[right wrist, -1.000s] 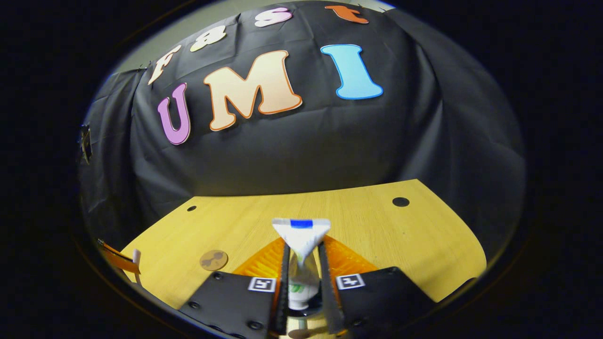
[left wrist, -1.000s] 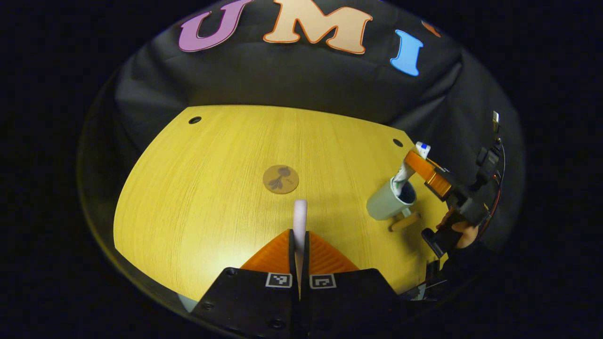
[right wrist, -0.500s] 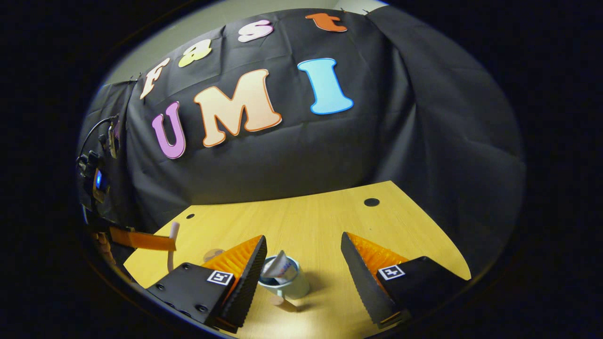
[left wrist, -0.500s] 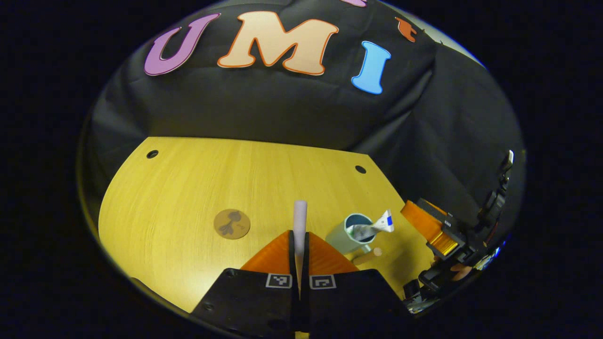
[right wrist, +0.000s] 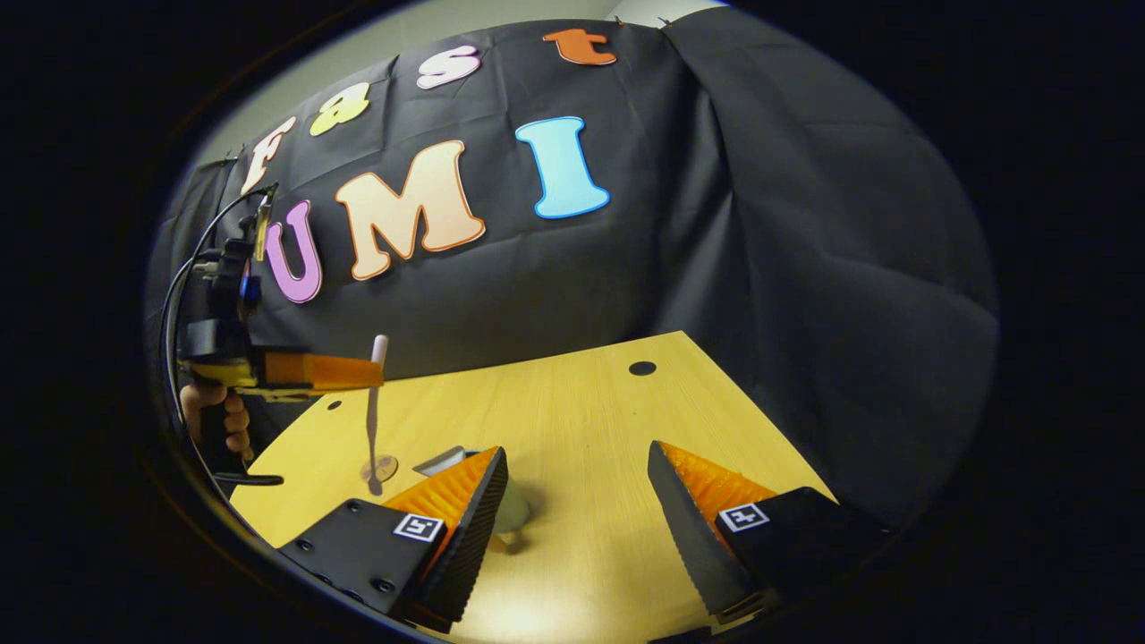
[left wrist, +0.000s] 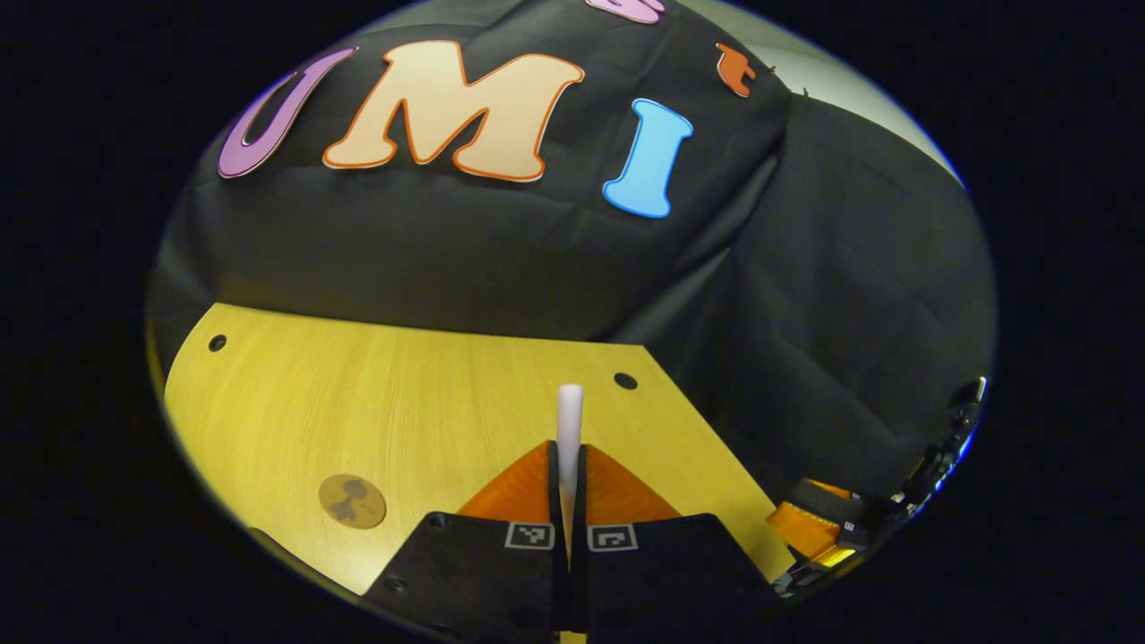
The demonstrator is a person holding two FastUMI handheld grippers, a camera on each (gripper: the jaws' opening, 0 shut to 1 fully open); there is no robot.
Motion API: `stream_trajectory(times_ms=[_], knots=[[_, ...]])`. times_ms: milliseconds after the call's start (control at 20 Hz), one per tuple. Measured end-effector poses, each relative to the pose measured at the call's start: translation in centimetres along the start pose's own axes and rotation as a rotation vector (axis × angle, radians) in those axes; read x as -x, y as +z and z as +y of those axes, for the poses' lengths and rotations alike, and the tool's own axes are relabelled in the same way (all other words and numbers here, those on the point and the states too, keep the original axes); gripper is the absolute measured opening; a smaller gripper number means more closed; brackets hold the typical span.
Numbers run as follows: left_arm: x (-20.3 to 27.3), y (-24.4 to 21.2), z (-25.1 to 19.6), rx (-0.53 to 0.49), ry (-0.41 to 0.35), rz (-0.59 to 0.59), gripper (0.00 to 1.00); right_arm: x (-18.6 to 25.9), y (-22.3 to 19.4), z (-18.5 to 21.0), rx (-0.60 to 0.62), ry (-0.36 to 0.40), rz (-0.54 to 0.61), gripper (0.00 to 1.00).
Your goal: Put the toothbrush and toothpaste on the desktop into the cup, then pick up the cup and place it on the coaster on the desktop.
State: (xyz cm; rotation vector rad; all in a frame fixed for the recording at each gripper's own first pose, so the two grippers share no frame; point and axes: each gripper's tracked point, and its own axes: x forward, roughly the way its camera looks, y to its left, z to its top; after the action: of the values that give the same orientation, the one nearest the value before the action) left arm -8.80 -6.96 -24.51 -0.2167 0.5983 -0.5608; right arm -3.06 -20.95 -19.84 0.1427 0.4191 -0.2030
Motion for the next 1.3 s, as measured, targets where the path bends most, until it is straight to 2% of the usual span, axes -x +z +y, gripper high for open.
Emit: stream_trajectory(times_ms=[200, 450, 600, 850, 1300], knots=[[-3.2, 1.3, -1.6, -0.037, -0.050, -0.047, 0.00, 0.9, -1.0, -1.0, -0.003, -0.004, 0.030, 0.96], [-5.8, -0.7, -1.3, 0.012, -0.050, -0.036, 0.00, 1.5, -1.4, -2.1, 0.005, -0.023, 0.052, 0.95], [-6.3, -2.1, -1.1, 0.002, -0.037, -0.021, 0.00, 1.5, -1.5, -2.9, 0.005, -0.034, 0.063, 0.95], [-4.7, -3.4, -1.4, -0.027, -0.014, -0.036, 0.00, 0.7, -0.7, -2.3, 0.001, -0.013, 0.058, 0.95], [-0.5, -4.9, -2.3, -0.085, 0.035, -0.060, 0.01, -2.2, -1.4, 1.3, 0.012, 0.097, 0.121, 0.95]])
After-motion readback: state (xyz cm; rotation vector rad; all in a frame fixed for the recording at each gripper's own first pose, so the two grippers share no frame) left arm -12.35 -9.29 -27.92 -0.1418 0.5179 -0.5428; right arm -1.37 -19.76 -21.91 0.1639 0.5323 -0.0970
